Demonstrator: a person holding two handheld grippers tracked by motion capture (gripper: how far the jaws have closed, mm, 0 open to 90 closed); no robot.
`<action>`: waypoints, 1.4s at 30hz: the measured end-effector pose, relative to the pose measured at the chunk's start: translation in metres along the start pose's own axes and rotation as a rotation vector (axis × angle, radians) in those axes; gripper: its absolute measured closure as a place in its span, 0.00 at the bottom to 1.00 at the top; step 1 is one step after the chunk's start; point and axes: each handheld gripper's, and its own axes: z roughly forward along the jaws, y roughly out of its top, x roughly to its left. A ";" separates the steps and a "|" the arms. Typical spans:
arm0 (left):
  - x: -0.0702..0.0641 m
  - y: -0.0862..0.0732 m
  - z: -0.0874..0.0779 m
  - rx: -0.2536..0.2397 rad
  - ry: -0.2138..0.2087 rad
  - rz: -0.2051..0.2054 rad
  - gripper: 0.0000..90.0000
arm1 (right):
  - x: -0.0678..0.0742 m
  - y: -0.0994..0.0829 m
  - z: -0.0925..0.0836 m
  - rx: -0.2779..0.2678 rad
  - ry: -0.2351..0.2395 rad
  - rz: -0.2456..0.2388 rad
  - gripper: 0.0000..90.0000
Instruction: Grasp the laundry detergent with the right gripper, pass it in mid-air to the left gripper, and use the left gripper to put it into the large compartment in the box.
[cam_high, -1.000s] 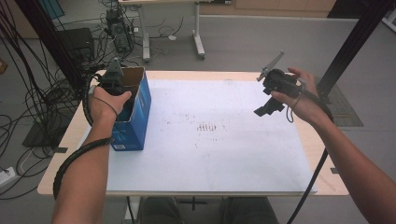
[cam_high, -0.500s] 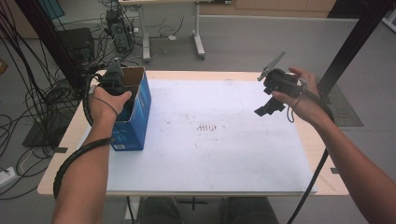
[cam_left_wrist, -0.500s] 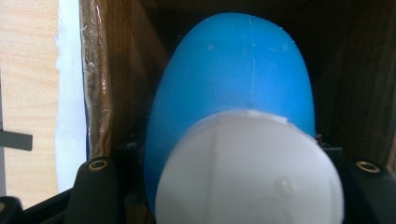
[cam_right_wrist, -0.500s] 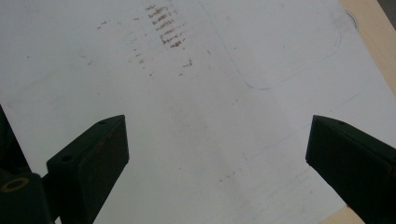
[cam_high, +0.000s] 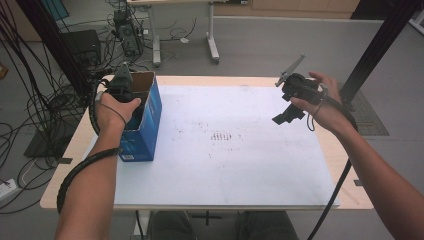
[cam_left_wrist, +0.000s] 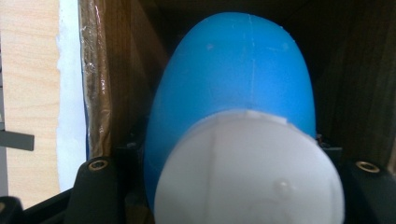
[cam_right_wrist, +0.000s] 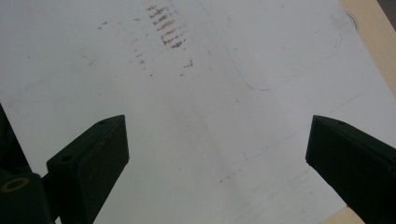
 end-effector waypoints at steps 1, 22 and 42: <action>0.000 0.000 0.000 0.000 0.000 -0.001 0.40 | 0.000 0.000 0.000 0.000 0.000 0.001 0.07; 0.000 0.000 0.000 0.001 0.002 0.000 0.40 | -0.001 0.000 -0.002 0.003 -0.003 0.000 0.07; 0.000 0.000 0.000 0.001 -0.001 0.002 0.40 | 0.000 0.002 -0.003 0.012 -0.006 -0.006 0.07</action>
